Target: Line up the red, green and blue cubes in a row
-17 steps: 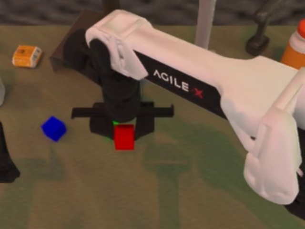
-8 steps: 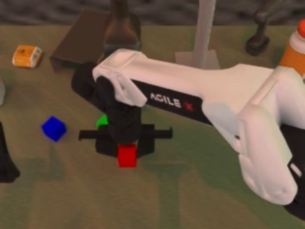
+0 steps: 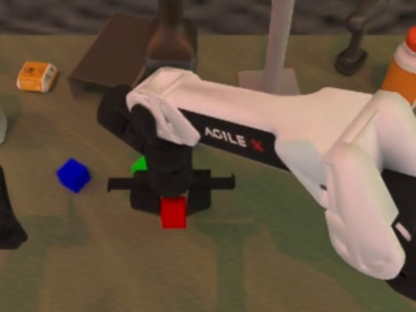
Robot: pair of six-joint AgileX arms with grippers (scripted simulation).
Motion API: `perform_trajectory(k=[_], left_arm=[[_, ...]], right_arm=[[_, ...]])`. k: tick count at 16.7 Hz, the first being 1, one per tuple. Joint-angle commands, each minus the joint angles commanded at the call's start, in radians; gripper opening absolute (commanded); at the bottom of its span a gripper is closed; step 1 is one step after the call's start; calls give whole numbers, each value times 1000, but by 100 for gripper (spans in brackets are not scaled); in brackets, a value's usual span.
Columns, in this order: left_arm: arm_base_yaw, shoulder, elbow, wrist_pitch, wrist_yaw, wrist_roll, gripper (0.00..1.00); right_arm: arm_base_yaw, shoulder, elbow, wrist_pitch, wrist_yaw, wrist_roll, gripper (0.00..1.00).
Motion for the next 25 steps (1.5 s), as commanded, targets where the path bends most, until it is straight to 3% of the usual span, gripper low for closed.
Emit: perform_trajectory(k=[8,19,25], left_arm=[[0,0,0,0,0,0,100],[0,0,0,0,0,0,100],[0,0,0,0,0,0,100]], right_arm=[[0,0,0,0,0,0,98],[0,1,17,-17,0,0,100],[9,-10,222,-236,0,4,100]])
